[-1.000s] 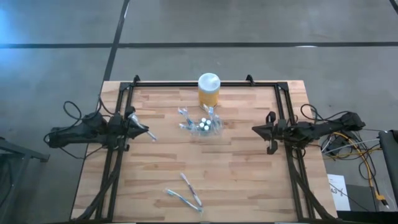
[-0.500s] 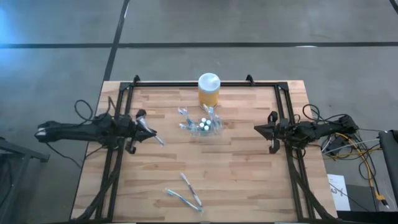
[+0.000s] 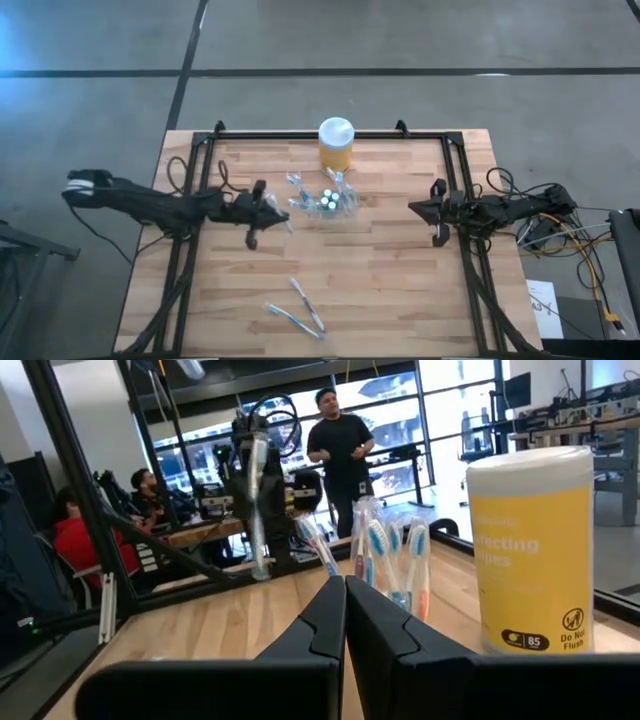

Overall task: Pick & Place toothbrushing station
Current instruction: Put the blue toothbrush into the transparent organizer

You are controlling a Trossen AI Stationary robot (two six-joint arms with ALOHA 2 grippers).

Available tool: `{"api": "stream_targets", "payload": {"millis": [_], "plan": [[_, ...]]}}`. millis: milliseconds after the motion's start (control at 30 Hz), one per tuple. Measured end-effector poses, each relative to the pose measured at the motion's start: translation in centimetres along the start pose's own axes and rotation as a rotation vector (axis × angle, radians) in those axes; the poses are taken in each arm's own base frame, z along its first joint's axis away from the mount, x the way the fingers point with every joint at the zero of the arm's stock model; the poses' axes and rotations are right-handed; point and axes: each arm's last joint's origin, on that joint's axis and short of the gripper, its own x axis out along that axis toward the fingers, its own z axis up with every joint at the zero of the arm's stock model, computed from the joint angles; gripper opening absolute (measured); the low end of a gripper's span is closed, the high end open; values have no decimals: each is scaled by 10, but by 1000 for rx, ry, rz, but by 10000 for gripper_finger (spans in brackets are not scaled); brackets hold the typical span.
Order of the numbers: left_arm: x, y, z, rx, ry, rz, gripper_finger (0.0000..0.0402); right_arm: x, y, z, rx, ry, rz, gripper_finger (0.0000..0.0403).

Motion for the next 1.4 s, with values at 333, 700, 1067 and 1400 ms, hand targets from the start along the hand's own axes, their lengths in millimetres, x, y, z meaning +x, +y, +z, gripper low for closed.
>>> {"api": "stream_targets", "payload": {"millis": [333, 700, 1067, 1400], "plan": [[45, 9, -5, 146, -9, 203, 23, 1, 0, -2, -5, 16, 0, 8], [84, 21, -18, 255, 67, 467, 23, 1, 0, -3, -2, 31, -3, 8], [93, 28, -49, 244, 143, 546, 23, 2, 0, -5, 4, 52, -7, 8], [94, 31, -66, 190, 181, 561, 23, 2, 0, -5, 8, 51, -8, 8]]}}
